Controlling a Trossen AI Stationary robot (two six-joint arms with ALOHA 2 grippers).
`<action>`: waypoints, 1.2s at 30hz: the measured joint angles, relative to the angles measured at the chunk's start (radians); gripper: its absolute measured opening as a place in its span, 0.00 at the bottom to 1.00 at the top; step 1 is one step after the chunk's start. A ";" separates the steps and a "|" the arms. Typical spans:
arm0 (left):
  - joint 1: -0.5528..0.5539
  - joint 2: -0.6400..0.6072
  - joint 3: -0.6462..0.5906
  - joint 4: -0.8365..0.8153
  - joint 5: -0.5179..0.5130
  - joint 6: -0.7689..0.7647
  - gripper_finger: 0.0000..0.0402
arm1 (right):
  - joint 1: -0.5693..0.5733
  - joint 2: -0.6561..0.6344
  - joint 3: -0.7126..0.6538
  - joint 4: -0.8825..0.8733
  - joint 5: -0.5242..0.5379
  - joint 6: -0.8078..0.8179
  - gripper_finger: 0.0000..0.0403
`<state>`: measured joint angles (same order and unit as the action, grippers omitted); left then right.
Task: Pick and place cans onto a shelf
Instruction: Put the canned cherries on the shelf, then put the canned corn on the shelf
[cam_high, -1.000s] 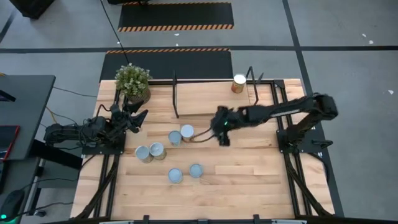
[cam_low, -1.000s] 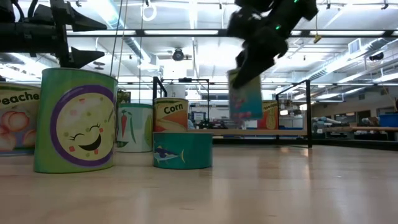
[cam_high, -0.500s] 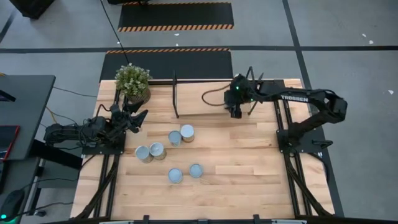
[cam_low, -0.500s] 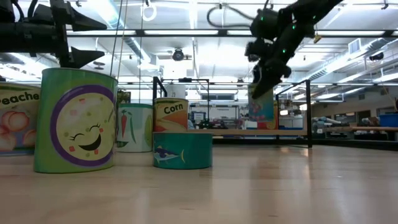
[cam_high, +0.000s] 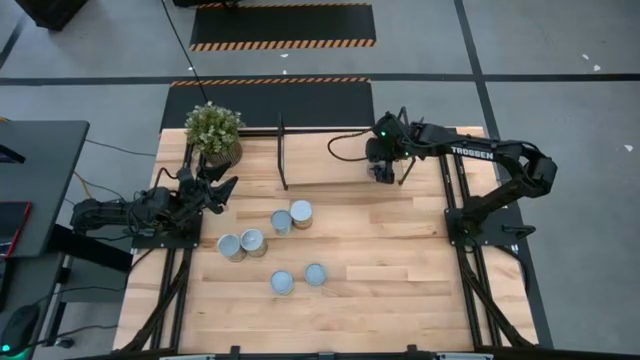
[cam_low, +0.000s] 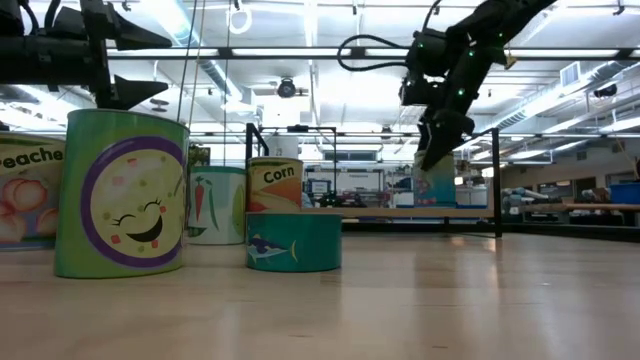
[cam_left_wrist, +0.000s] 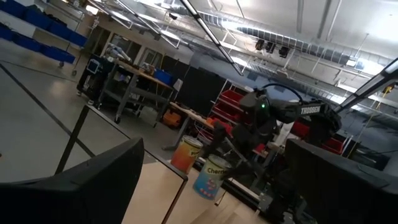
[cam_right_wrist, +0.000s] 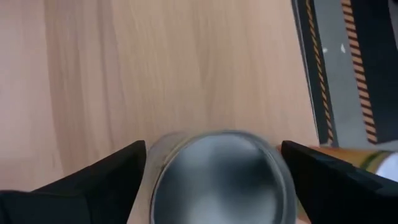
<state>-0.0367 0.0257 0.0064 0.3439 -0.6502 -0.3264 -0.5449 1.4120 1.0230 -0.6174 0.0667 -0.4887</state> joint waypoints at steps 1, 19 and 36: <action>0.000 0.000 0.000 0.000 0.000 0.000 0.99 | 0.008 0.000 0.008 -0.014 0.020 -0.003 0.95; 0.000 0.000 0.000 0.000 0.000 -0.002 0.99 | 0.106 0.000 0.058 -0.207 0.379 -0.046 0.95; 0.000 0.000 0.000 -0.001 0.000 0.021 0.99 | 0.274 0.000 0.058 -0.229 0.500 0.098 0.95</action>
<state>-0.0366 0.0257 0.0065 0.3428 -0.6502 -0.3055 -0.2710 1.4124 1.0813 -0.8465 0.5668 -0.3906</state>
